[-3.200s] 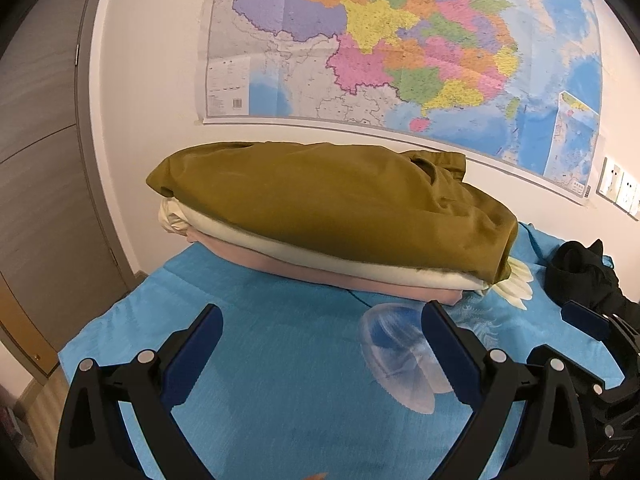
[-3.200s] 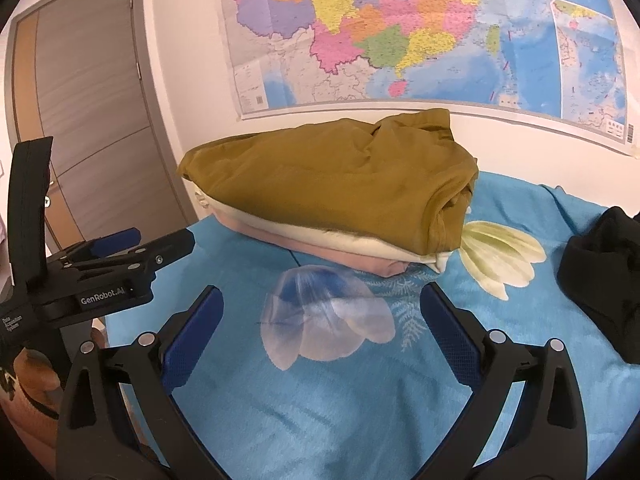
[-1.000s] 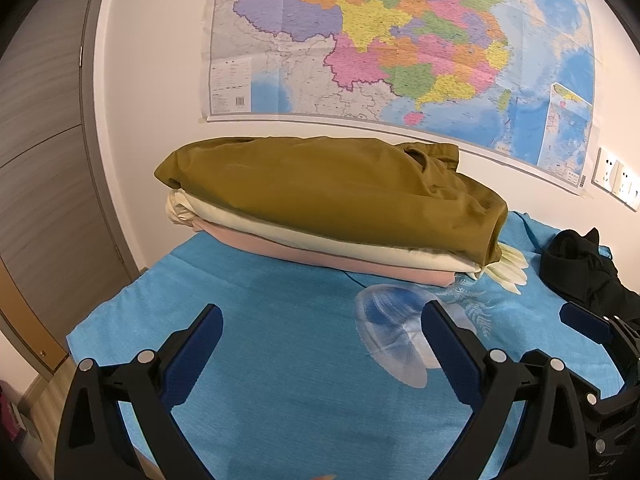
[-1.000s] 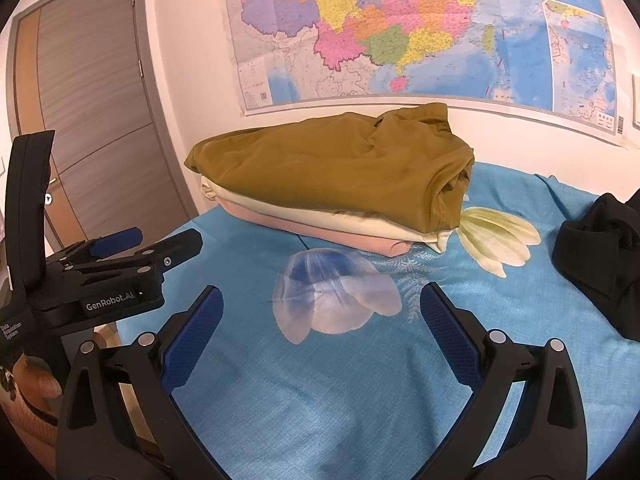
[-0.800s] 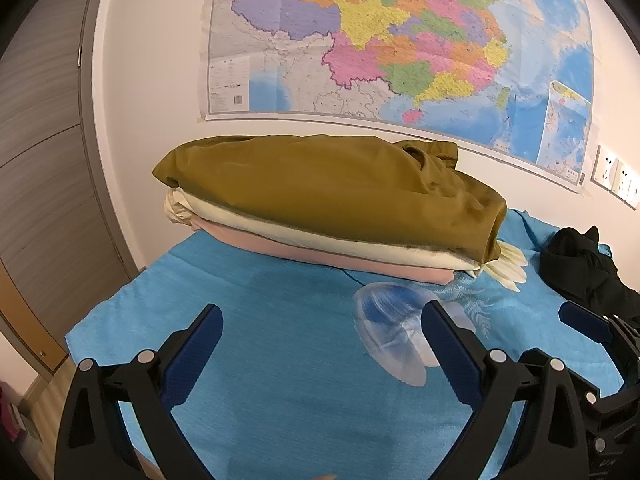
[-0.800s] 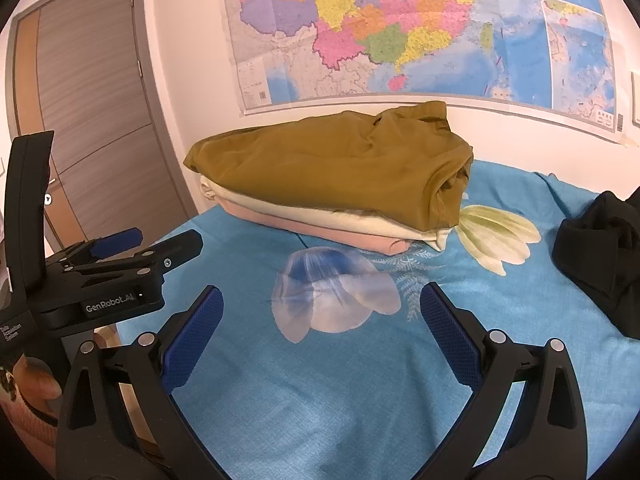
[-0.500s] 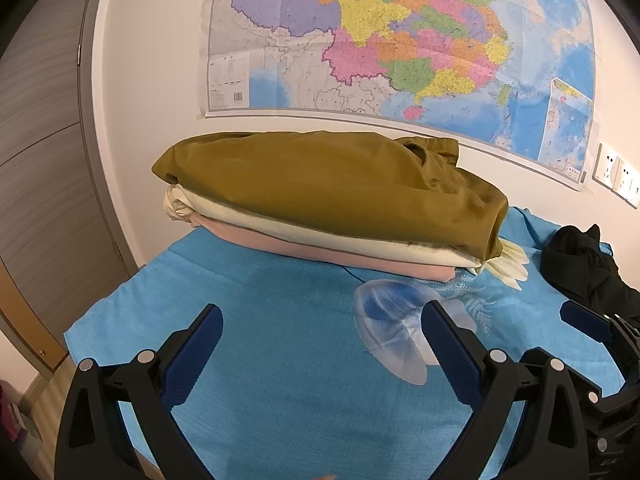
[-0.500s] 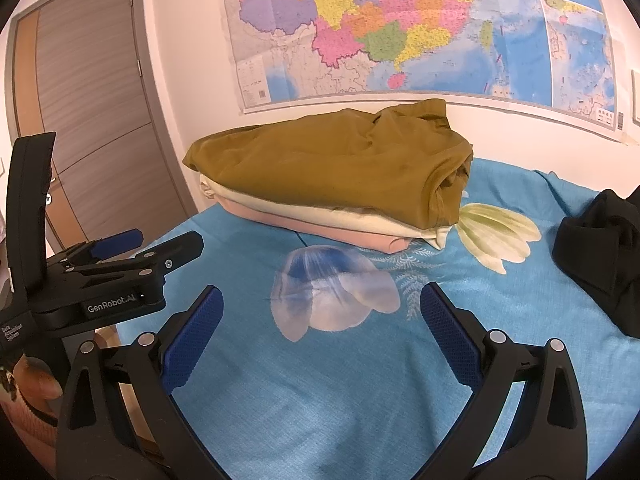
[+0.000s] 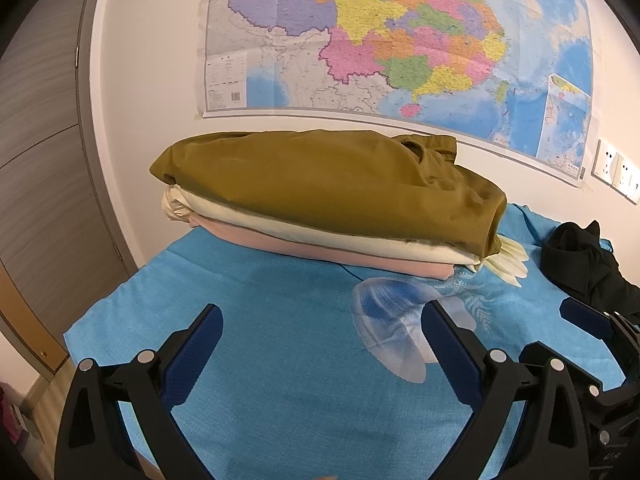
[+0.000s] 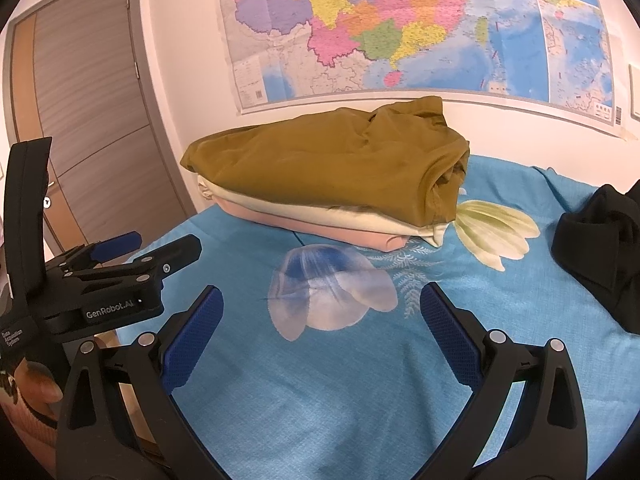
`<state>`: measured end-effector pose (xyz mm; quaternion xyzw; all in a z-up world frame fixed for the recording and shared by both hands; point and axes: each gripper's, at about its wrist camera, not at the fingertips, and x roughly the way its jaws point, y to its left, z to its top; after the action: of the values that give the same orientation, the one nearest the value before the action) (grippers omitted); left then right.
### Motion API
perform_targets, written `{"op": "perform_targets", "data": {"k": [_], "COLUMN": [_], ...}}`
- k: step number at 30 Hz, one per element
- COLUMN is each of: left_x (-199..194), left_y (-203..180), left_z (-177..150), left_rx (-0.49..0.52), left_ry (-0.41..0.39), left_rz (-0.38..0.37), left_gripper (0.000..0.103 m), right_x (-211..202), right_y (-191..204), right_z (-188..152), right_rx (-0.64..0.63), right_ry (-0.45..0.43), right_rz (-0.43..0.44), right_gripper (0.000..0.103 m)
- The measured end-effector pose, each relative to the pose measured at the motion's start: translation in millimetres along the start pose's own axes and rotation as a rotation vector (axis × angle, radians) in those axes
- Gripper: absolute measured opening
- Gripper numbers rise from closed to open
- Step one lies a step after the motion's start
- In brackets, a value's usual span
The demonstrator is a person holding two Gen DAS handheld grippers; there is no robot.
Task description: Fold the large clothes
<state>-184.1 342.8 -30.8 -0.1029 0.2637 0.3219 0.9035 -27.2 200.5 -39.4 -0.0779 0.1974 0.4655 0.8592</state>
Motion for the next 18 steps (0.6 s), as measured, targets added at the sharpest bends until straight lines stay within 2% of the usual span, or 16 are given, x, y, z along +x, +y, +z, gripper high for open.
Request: {"op": "perform_targets", "data": {"k": [12,18], "left_x": [0.8,-1.9], "left_y": [-0.4,-2.1], "left_z": [-0.9,-1.3], "left_rx": [-0.005,0.008], "left_ry": [0.004,-0.037], "left_rz": [-0.002,0.014], "left_gripper": [0.096,0.096], "right_x": [0.1,-0.1], "right_y": [-0.5,-0.4], "right_z": [0.3,-0.8], "right_rx": [0.001,0.002], "right_ry": [-0.004,-0.006], "right_rz": [0.003,-0.006], "right_gripper": [0.097,0.097]}}
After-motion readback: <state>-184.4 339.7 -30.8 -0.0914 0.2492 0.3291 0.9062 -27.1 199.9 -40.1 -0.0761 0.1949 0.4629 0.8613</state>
